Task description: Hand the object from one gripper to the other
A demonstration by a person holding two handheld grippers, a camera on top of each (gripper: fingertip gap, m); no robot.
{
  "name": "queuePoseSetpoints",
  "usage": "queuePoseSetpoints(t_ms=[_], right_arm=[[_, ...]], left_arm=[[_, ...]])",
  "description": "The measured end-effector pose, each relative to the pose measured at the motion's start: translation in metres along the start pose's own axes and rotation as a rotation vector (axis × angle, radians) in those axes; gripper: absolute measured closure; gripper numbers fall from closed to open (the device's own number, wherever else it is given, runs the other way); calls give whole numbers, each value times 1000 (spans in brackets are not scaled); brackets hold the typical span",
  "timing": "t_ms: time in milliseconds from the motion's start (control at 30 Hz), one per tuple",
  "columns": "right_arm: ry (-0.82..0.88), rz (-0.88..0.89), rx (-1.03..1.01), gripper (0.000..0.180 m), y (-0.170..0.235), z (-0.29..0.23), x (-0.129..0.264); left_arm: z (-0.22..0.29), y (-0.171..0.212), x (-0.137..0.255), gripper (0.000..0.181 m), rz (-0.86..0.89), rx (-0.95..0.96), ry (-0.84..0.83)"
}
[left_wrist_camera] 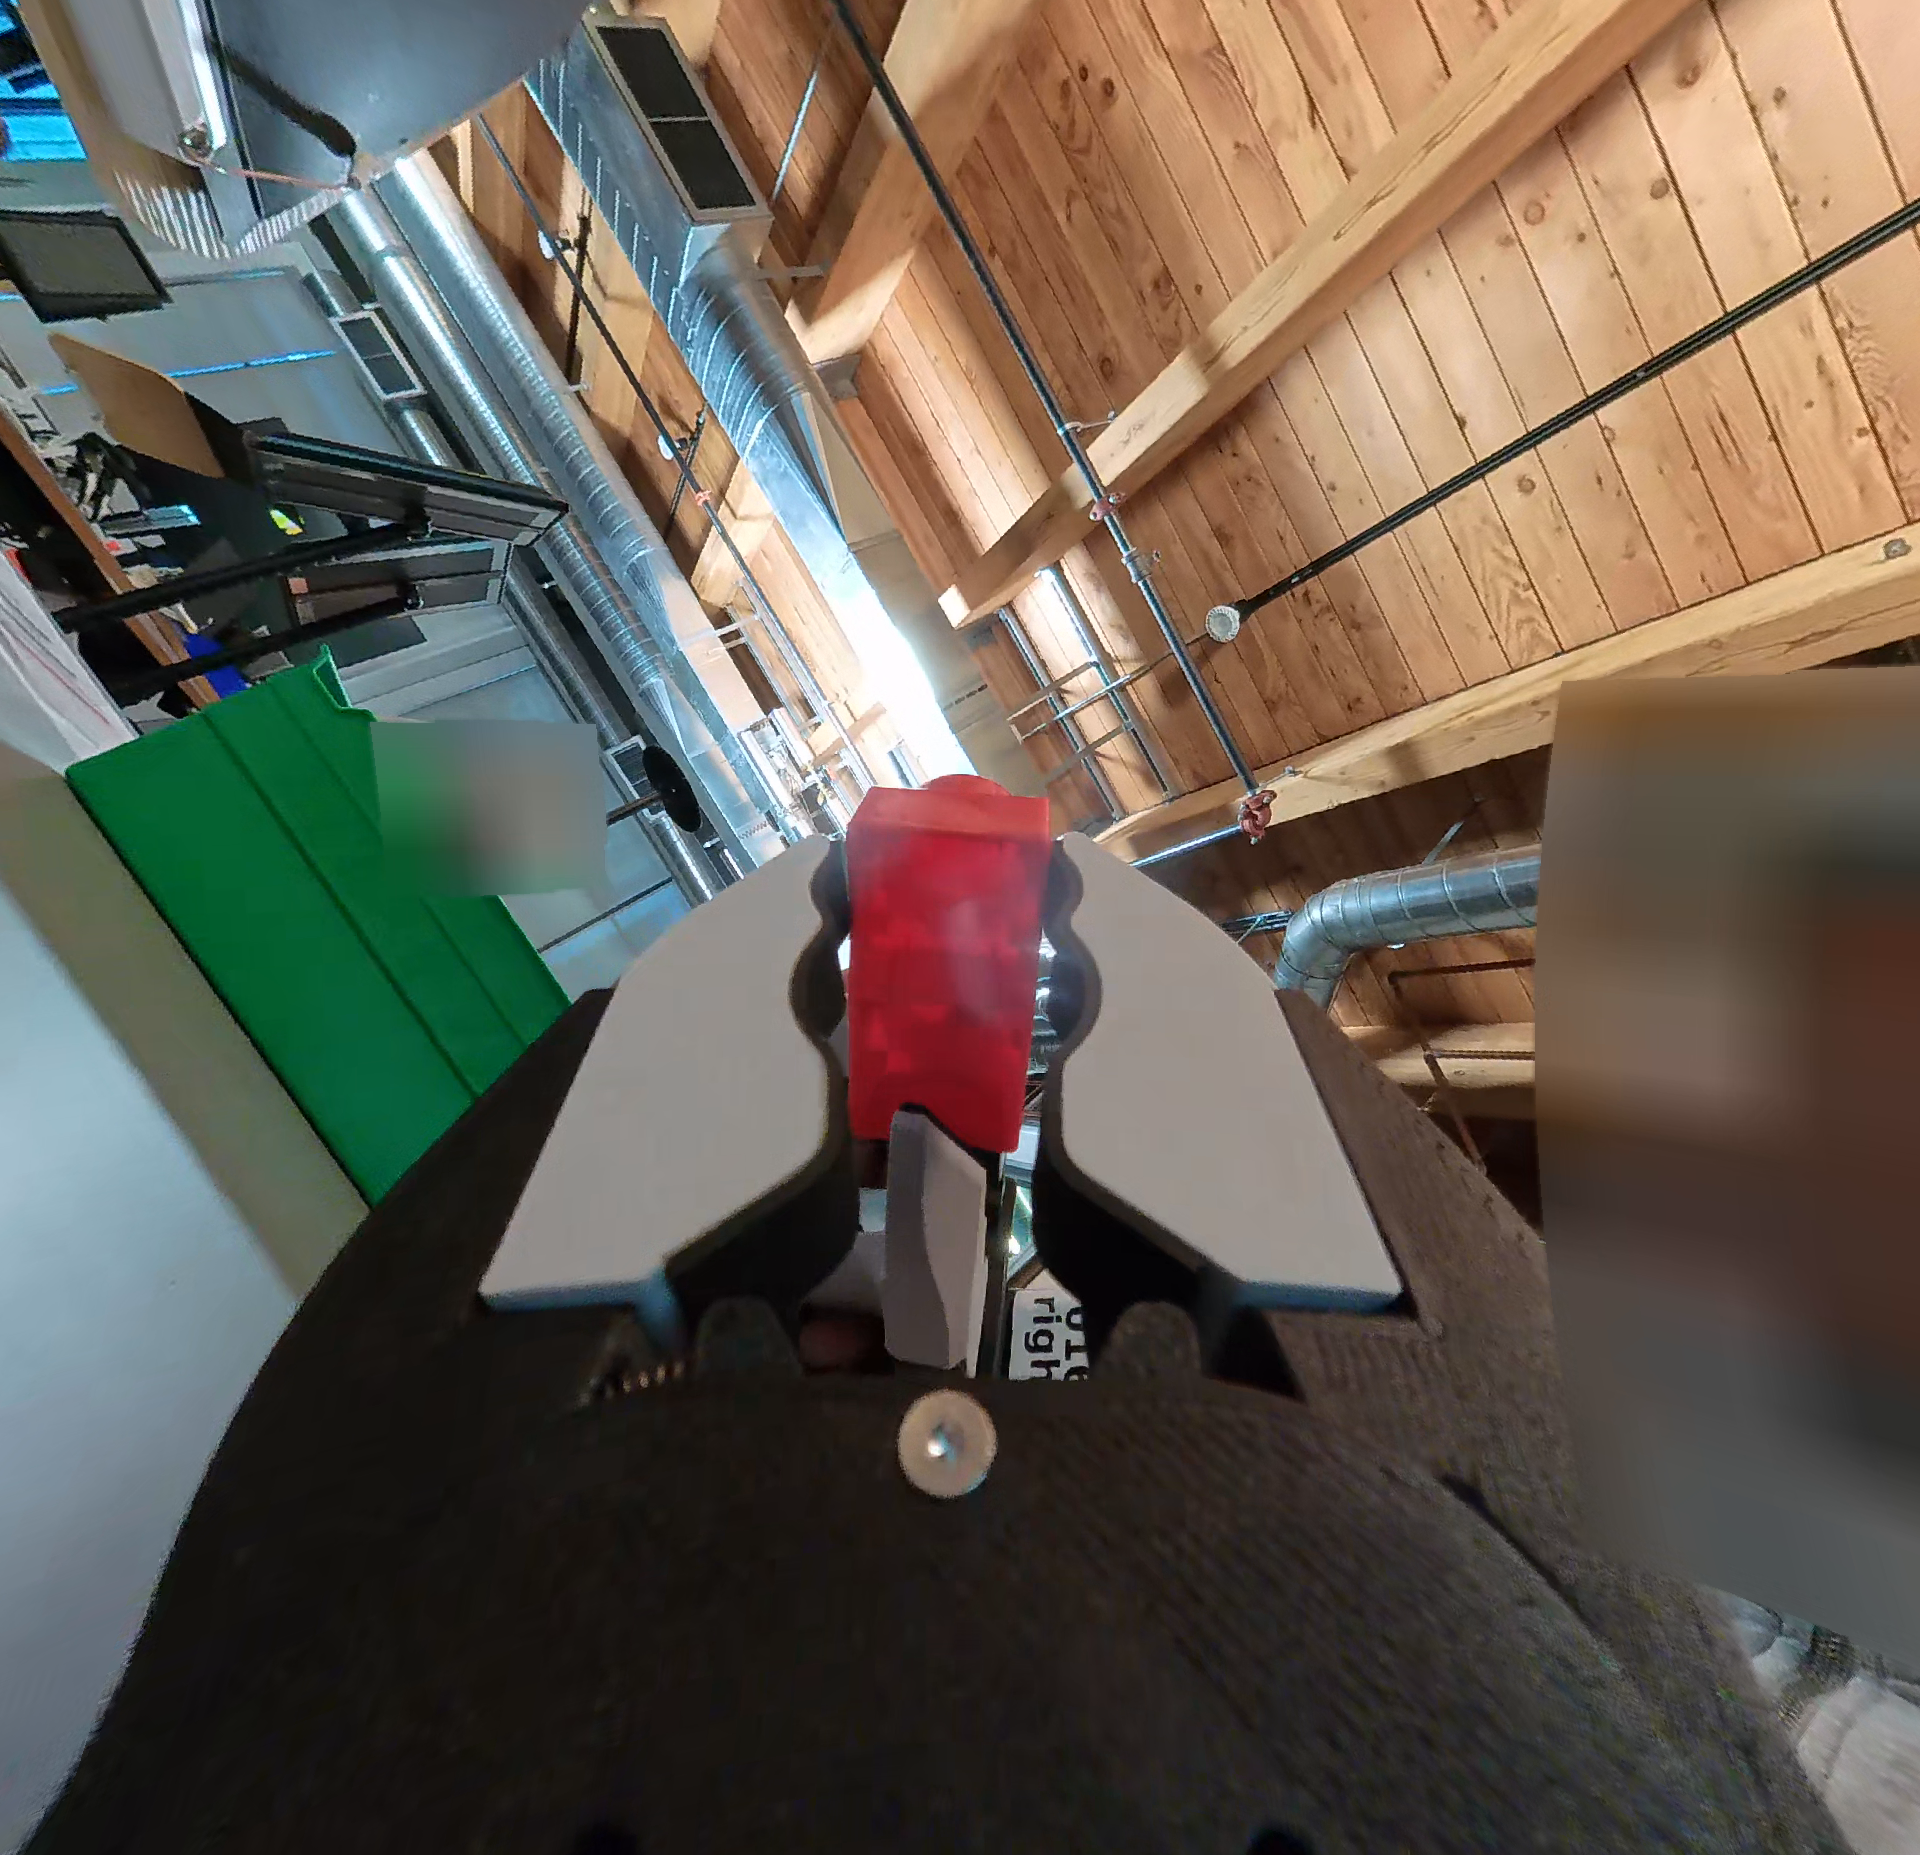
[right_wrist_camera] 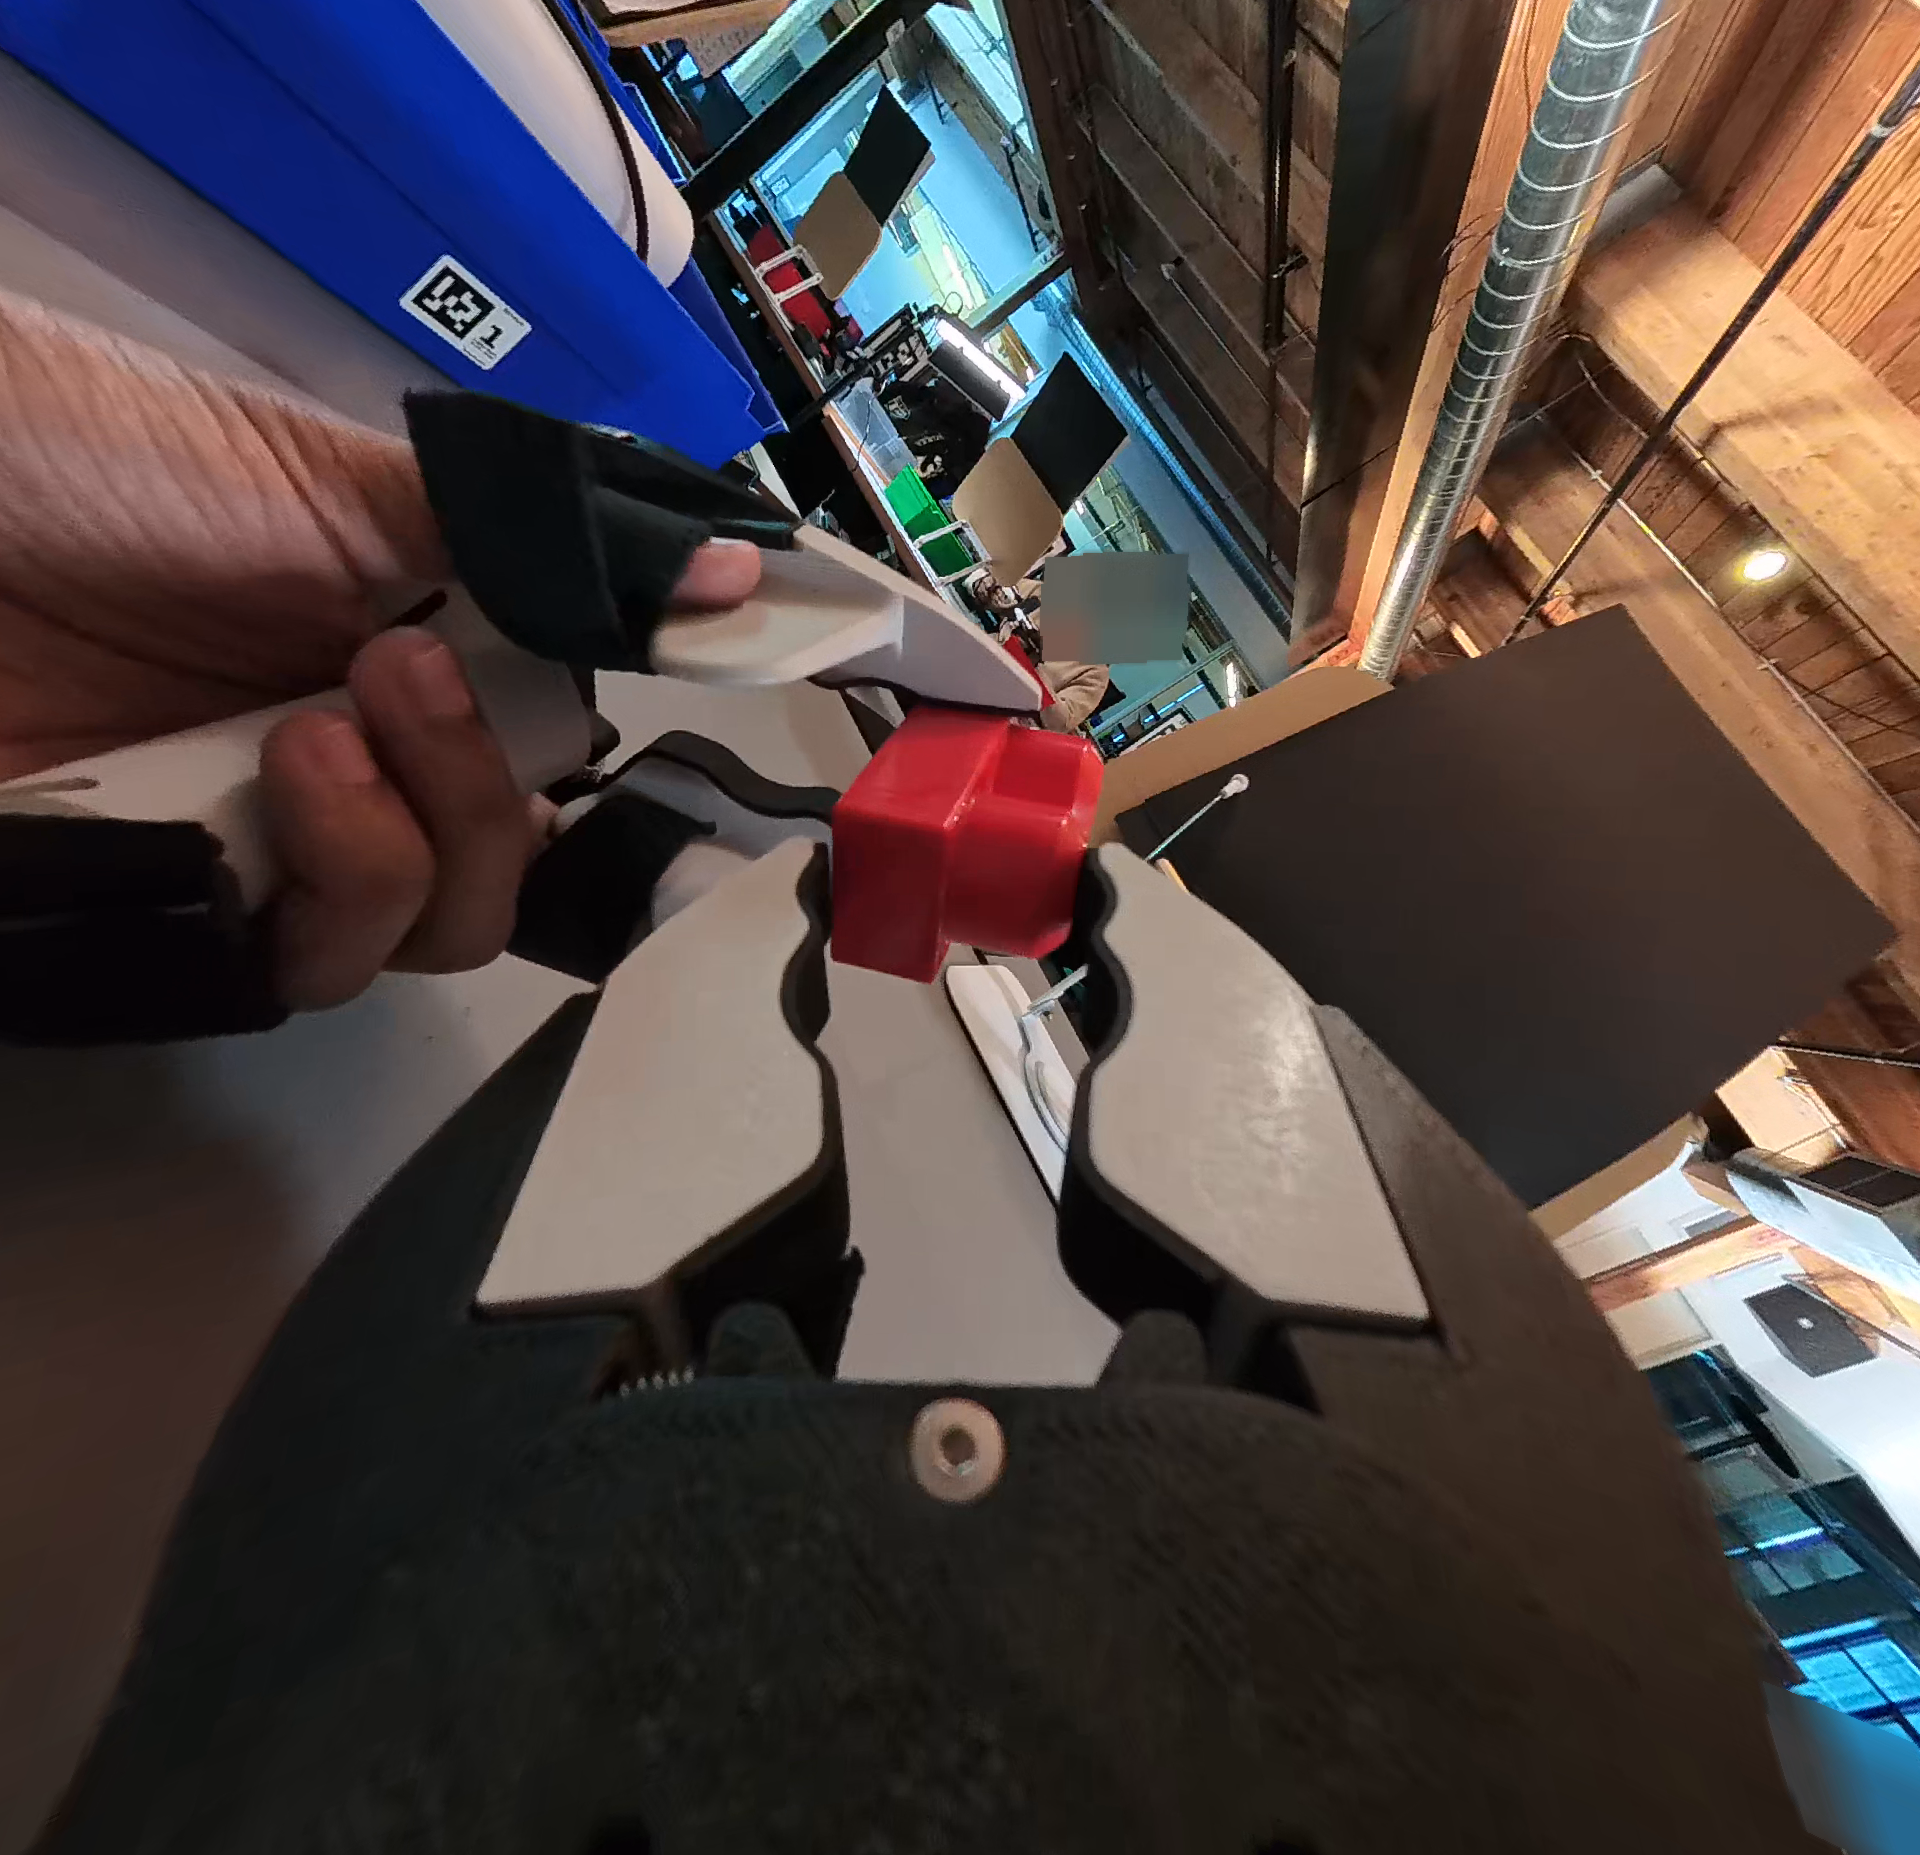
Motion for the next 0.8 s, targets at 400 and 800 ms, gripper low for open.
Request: queuePoseSetpoints(t_ms=[400, 800], right_arm=[[-51, 15, -267, 134, 5, 15, 2], [-485, 149, -1224, 134, 26, 29, 4]], left_arm=[[-3, -7, 0, 118, -22, 16, -33], [0, -18, -4, 93, -214, -227, -155]])
Point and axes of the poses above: each gripper's, where its closed fingertips meet, x back along the fingers, y out of its underside, z = x × y across the jaws, the point moved 4 cm from there along x, back along the fingers, and after that the axes turned 1 degree about -z, right-handed, at the moved point
